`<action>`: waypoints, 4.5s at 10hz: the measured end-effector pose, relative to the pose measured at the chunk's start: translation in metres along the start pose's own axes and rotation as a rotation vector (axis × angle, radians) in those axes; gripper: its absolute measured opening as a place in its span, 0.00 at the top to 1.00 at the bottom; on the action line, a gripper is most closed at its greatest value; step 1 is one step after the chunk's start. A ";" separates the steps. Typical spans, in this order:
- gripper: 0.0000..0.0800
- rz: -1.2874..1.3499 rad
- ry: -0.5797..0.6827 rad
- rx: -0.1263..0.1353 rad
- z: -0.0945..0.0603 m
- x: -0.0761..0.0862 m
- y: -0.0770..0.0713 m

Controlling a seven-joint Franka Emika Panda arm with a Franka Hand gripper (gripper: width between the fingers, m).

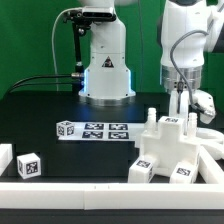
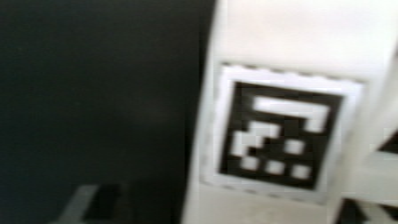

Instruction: Assemble chair

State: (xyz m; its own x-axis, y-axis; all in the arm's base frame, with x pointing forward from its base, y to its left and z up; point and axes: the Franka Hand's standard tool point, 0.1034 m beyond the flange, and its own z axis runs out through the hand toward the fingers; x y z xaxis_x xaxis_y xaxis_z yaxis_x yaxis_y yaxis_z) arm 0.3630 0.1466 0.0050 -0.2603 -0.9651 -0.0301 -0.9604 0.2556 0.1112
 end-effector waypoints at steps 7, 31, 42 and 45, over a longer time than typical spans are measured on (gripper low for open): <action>0.64 -0.441 -0.024 0.049 -0.032 0.050 -0.008; 0.64 -1.930 0.067 -0.046 -0.024 0.177 -0.134; 0.64 -1.736 0.024 -0.066 -0.023 0.176 -0.143; 0.64 -1.700 0.006 -0.077 -0.020 0.193 -0.131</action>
Offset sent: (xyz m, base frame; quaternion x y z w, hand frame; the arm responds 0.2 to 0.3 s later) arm 0.0000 0.0000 0.0000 0.0000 0.0000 -0.0650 0.9979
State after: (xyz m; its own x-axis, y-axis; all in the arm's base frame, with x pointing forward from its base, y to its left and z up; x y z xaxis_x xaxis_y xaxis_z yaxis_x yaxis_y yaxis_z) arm 0.4403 -0.0743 0.0048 0.9800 -0.1265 -0.1536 -0.1275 -0.9918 0.0038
